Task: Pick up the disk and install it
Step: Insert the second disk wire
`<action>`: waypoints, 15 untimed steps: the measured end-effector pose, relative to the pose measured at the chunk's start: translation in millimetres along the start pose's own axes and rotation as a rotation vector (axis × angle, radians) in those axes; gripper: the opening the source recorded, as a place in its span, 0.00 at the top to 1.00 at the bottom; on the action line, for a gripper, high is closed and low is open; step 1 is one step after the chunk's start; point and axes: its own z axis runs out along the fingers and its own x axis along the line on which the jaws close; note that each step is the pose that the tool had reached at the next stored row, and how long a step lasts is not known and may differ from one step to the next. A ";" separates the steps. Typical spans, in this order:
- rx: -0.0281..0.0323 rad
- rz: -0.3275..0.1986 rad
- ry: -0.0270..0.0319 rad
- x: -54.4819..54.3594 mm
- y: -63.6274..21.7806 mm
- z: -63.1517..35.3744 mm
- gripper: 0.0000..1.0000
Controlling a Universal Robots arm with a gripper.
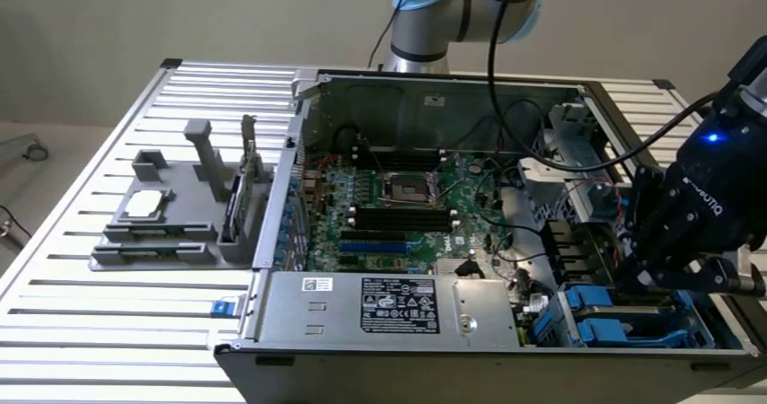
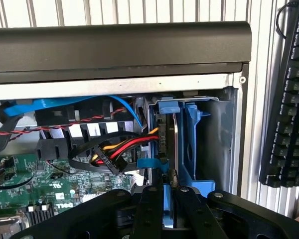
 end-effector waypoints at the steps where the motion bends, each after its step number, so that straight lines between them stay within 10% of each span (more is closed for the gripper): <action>1: 0.0004 0.005 0.0008 0.0 0.0 0.1 0.84; 15: 0.0047 0.048 0.0121 0.4 2.8 2.7 0.84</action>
